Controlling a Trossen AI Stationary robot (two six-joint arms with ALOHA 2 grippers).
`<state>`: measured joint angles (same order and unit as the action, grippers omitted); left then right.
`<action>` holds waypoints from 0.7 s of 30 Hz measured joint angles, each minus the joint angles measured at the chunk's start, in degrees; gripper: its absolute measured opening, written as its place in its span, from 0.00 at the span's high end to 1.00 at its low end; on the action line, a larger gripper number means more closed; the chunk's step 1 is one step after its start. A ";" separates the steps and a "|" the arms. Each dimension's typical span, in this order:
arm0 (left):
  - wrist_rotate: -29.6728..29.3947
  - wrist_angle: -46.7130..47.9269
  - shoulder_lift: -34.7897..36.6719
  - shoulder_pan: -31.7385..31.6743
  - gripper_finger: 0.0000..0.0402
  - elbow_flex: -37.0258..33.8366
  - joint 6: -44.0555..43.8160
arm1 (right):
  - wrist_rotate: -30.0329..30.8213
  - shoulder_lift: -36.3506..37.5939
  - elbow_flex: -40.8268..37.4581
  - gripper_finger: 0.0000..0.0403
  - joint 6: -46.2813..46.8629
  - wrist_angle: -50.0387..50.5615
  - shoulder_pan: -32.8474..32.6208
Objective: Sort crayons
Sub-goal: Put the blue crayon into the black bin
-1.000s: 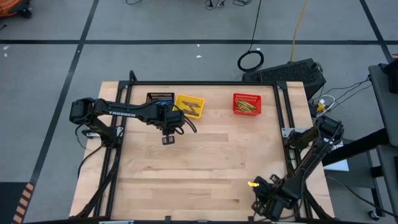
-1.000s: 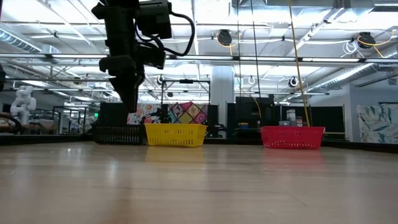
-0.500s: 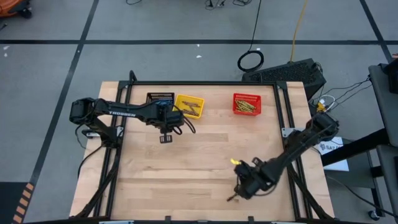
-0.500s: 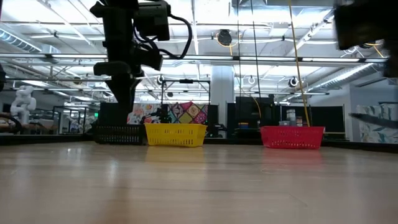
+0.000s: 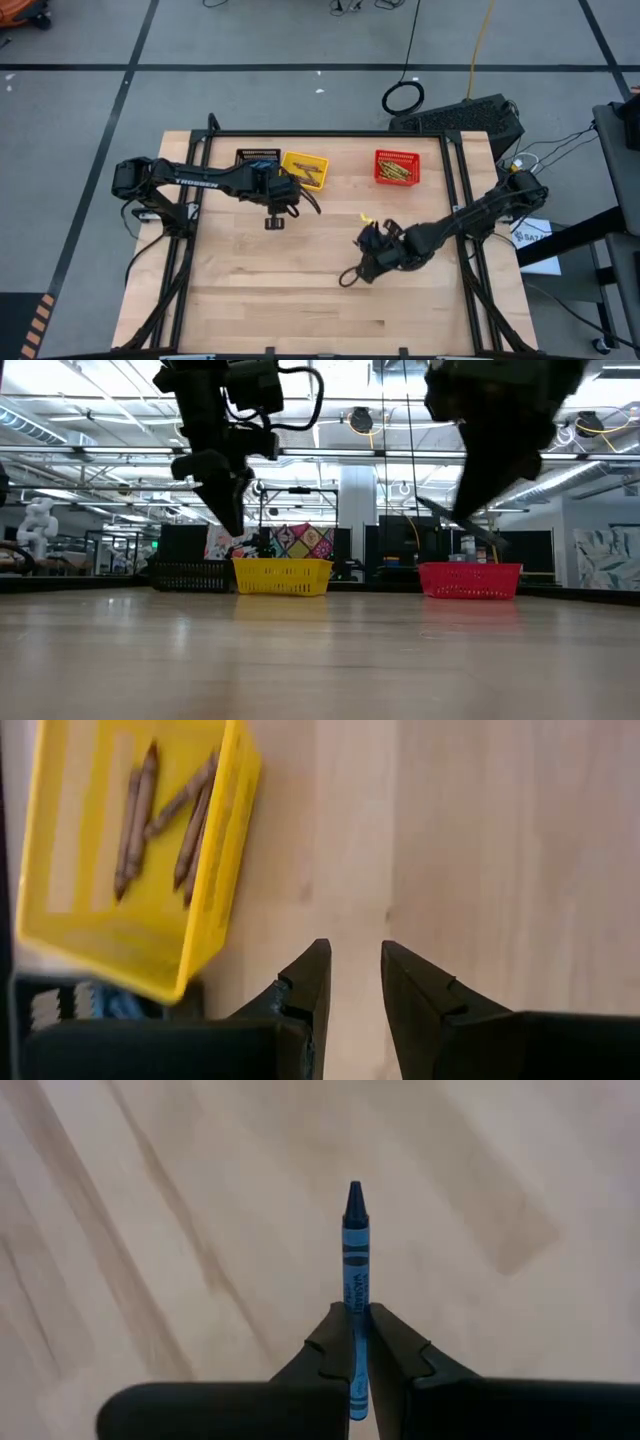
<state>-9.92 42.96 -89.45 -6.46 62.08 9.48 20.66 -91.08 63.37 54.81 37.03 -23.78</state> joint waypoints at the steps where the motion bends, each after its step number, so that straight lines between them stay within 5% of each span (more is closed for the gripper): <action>1: 0.76 -1.15 0.00 0.00 0.79 0.00 0.17 | 1.17 0.75 0.00 1.00 -1.09 -0.49 0.52; 21: 15.17 -22.19 7.80 -3.80 0.79 -0.11 3.62 | 9.33 3.41 0.00 1.00 -29.29 -17.64 13.42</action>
<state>5.25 20.77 -81.65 -10.26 61.98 13.09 29.99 -87.67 63.37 25.52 19.39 -10.36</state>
